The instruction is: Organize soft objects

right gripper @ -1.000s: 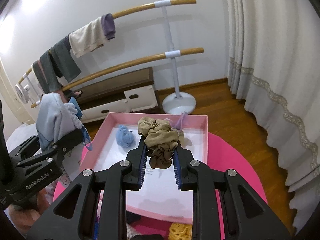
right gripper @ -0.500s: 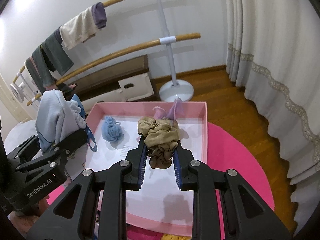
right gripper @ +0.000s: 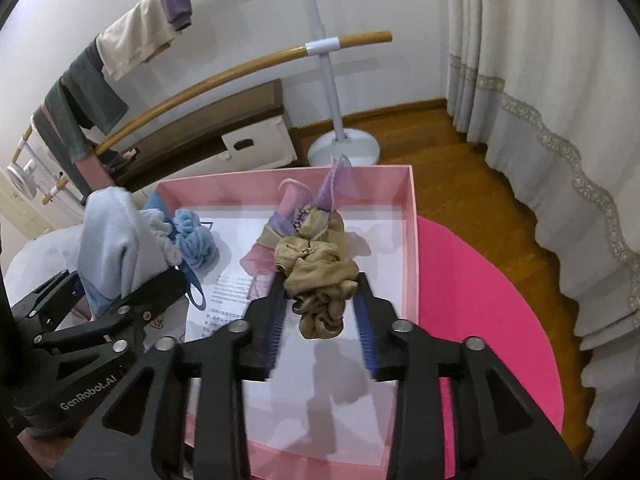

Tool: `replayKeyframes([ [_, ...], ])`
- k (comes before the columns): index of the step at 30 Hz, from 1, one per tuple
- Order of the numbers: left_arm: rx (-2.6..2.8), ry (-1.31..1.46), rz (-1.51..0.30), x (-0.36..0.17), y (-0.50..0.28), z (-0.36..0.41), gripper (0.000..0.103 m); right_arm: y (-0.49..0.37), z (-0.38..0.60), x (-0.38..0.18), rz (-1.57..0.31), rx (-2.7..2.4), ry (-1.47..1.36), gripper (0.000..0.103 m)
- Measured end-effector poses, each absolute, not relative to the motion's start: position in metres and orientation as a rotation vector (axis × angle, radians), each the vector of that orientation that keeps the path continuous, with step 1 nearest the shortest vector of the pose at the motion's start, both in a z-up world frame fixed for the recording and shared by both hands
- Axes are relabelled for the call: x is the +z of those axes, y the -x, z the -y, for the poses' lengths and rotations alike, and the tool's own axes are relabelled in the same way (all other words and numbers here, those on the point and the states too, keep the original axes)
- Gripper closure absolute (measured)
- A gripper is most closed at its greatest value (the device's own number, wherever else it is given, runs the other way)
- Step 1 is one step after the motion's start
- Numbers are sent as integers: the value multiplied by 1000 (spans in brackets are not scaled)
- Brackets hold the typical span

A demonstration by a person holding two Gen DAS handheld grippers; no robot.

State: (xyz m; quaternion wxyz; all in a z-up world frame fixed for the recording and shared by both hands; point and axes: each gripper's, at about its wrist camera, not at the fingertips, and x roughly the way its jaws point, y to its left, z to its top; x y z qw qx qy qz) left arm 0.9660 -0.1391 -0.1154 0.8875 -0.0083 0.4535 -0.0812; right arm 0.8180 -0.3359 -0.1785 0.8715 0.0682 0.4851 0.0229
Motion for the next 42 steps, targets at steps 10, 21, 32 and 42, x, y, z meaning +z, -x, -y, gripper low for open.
replayKeyframes([
  [10, -118, -2, -853, -97, -939, 134, 1, -805, 347, -165, -948, 5, -201, 2],
  [21, -69, -7, -708, -74, -851, 119, 0, -766, 337, -126, -852, 7, -214, 1],
  [32, -49, 20, -582, -55, -735, 87, 0, -688, 304, -68, -687, 19, -172, 1],
  [42, -31, 46, -511, -35, -631, 62, 0, -615, 284, -33, -578, 19, -146, 1],
])
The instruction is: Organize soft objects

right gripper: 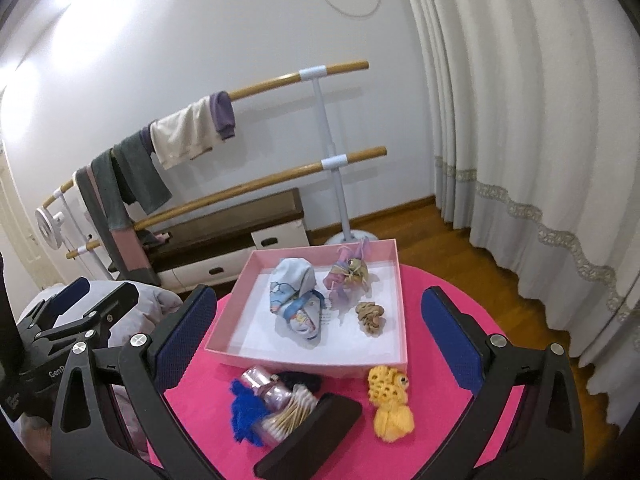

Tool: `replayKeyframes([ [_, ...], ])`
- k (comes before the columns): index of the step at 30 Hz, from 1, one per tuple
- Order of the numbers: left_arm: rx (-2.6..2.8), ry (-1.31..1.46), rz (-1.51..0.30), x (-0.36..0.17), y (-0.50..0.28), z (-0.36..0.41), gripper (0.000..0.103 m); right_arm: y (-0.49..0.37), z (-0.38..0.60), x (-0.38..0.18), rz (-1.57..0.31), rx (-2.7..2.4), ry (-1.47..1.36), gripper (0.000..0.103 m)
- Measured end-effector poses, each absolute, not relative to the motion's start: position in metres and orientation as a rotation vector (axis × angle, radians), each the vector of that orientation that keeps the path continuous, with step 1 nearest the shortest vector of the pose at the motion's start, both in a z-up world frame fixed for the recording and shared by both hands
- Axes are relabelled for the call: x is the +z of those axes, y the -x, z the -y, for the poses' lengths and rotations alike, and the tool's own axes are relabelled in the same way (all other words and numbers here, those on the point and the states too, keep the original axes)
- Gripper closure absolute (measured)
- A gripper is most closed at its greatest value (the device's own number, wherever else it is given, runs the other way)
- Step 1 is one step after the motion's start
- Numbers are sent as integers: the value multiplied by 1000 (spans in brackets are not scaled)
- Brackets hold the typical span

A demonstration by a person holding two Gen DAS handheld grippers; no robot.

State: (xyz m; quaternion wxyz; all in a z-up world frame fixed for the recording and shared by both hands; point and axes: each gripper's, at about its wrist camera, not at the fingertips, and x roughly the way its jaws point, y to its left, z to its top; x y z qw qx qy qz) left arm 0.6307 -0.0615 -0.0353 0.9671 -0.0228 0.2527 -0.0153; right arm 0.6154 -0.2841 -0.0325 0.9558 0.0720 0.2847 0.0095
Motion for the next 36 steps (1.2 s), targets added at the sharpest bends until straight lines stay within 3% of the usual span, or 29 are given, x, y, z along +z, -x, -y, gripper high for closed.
replayKeyframes([
  [19, 4, 88, -421, -28, -463, 39, 0, -506, 259, -16, -452, -4, -94, 0],
  [36, 21, 88, -462, -24, -437, 42, 0, -477, 266, -32, -449, -26, -121, 0],
])
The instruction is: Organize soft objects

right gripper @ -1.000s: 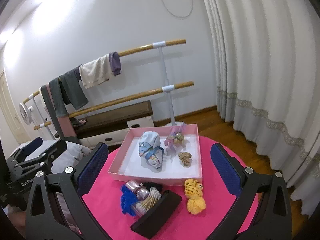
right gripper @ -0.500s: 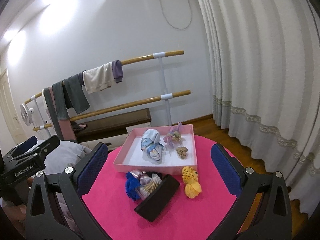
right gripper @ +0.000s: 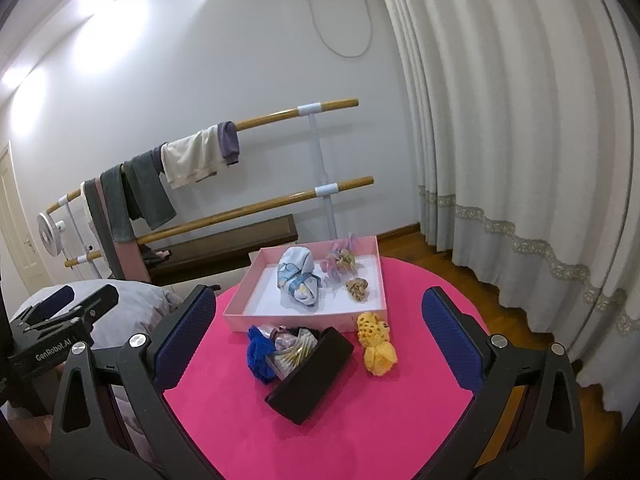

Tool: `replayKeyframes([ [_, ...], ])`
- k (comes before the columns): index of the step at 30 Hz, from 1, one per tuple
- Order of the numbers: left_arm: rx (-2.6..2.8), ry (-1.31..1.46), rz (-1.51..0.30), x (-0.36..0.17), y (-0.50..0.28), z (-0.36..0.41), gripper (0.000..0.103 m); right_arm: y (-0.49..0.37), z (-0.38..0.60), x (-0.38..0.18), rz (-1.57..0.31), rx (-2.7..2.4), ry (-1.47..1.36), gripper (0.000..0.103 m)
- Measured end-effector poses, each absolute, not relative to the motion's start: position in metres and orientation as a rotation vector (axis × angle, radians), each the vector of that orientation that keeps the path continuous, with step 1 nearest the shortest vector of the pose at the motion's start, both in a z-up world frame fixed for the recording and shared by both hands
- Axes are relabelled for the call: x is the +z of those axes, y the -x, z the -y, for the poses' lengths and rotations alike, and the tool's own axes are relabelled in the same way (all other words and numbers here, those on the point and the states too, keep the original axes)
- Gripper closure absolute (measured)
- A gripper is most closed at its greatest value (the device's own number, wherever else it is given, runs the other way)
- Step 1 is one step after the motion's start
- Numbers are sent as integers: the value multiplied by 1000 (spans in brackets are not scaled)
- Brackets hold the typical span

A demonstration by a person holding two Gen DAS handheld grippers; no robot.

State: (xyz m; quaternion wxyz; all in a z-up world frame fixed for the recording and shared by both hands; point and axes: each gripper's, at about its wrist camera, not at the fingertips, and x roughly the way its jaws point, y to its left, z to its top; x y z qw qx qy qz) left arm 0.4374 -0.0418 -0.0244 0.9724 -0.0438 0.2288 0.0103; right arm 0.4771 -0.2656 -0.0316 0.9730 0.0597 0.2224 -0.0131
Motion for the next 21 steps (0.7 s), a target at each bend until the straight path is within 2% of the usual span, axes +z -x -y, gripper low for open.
replayKeyframes([
  [21, 26, 100, -481, -33, -439, 43, 0, -472, 263, -38, -471, -32, -115, 0],
])
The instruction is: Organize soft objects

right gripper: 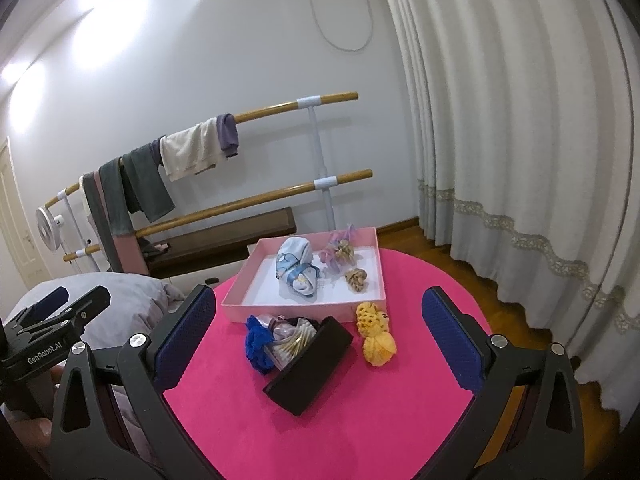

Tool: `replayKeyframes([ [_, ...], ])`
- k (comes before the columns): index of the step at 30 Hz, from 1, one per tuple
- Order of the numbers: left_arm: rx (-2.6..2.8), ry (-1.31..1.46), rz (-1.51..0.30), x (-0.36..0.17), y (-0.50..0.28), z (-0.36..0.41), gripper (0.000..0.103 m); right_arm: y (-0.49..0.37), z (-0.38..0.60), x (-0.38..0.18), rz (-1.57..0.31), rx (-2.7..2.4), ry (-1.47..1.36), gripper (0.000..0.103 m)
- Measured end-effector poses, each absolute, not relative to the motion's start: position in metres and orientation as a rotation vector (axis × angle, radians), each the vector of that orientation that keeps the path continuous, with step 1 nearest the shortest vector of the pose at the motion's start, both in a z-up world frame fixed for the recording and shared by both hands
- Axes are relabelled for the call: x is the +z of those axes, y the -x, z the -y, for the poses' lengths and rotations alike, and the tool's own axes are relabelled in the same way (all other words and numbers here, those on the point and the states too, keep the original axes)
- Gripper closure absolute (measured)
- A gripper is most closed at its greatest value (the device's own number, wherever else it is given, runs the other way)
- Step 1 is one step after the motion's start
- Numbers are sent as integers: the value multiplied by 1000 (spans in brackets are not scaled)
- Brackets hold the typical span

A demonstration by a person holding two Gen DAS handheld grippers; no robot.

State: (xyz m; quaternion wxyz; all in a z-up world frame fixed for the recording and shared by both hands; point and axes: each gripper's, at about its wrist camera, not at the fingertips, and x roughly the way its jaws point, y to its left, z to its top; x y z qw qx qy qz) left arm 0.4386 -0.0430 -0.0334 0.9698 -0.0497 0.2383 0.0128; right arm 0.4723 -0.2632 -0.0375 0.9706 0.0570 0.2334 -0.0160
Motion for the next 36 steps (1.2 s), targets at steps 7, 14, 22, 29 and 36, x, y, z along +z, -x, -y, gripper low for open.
replayKeyframes([
  [7, 20, 99, -518, -44, -451, 46, 0, -482, 271, -48, -507, -49, -121, 0],
  [14, 10, 95, -567, -56, -472, 51, 0, -493, 278, -62, -549, -61, -128, 0],
  [22, -14, 106, -637, -80, -505, 60, 0, -511, 289, -85, -614, -76, -132, 0],
  [29, -33, 121, -717, -110, -548, 71, 0, -536, 304, -117, -697, -95, -147, 0],
  [36, -73, 114, -791, -147, -592, 86, 0, -559, 317, -145, -767, -102, -163, 0],
])
